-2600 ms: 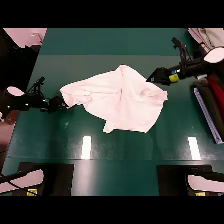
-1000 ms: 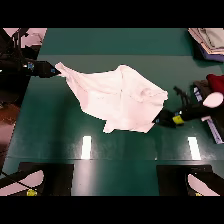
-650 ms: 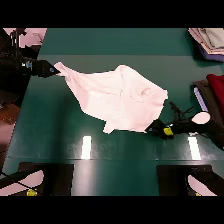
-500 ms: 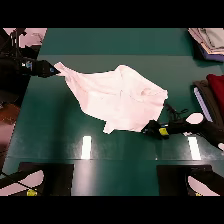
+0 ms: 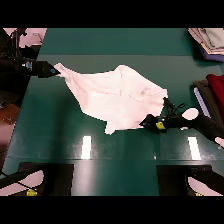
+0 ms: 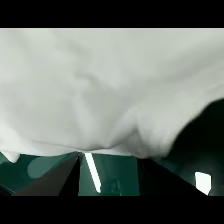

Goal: Fold the shirts.

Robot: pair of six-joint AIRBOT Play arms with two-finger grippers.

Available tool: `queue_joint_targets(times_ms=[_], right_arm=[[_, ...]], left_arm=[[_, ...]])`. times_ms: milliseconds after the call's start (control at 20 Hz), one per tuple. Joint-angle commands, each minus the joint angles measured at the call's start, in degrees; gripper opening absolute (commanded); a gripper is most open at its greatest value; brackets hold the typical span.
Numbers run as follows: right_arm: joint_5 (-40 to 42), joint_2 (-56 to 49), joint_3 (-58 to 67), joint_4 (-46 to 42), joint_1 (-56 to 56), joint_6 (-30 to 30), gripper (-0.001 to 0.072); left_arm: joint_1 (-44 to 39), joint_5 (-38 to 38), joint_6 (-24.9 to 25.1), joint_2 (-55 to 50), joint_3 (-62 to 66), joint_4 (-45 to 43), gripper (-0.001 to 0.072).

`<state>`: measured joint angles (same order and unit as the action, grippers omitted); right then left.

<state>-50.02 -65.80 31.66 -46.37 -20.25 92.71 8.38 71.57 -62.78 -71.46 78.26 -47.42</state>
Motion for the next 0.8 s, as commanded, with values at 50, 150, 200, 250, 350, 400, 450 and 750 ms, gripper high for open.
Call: queue_joint_targets(times_ms=[50, 150, 200, 250, 350, 400, 450, 750], right_arm=[[1.1, 1.1, 0.2, -0.9, 1.9, 0.9, 0.0296], [0.8, -0.5, 0.2, -0.8, 1.9, 0.9, 0.0297], [0.5, -1.4, 0.2, -0.8, 1.9, 0.9, 0.0298], [0.5, -2.1, 0.2, -0.9, 1.9, 0.9, 0.0297], [0.8, -3.1, 0.2, -0.7, 1.9, 0.9, 0.0297], [1.3, -3.3, 0.2, -0.6, 1.9, 0.9, 0.0298], [2.2, -3.3, 0.2, -0.6, 1.9, 0.9, 0.0297], [4.8, -1.7, 0.3, -0.3, 1.9, 0.7, 0.0016]], left_arm=[[0.0, 0.0, 0.0, 0.0, 0.1, 0.0, 0.0025], [0.0, 0.2, 0.0, 0.0, 0.1, 0.0, 0.0026], [0.0, 0.4, 0.0, 0.0, 0.1, 0.0, 0.0025], [0.0, 0.8, 0.0, 0.0, 0.1, 0.0, 0.0025], [0.0, 1.5, 0.0, 0.0, 0.1, 0.0, 0.0025], [0.0, 1.5, 0.0, 0.0, 0.1, 0.0, 0.0026], [0.0, 1.5, 0.0, 0.0, 0.1, 0.0, 0.0026], [0.0, 2.0, -1.4, 0.0, 0.1, 0.0, 0.0026]])
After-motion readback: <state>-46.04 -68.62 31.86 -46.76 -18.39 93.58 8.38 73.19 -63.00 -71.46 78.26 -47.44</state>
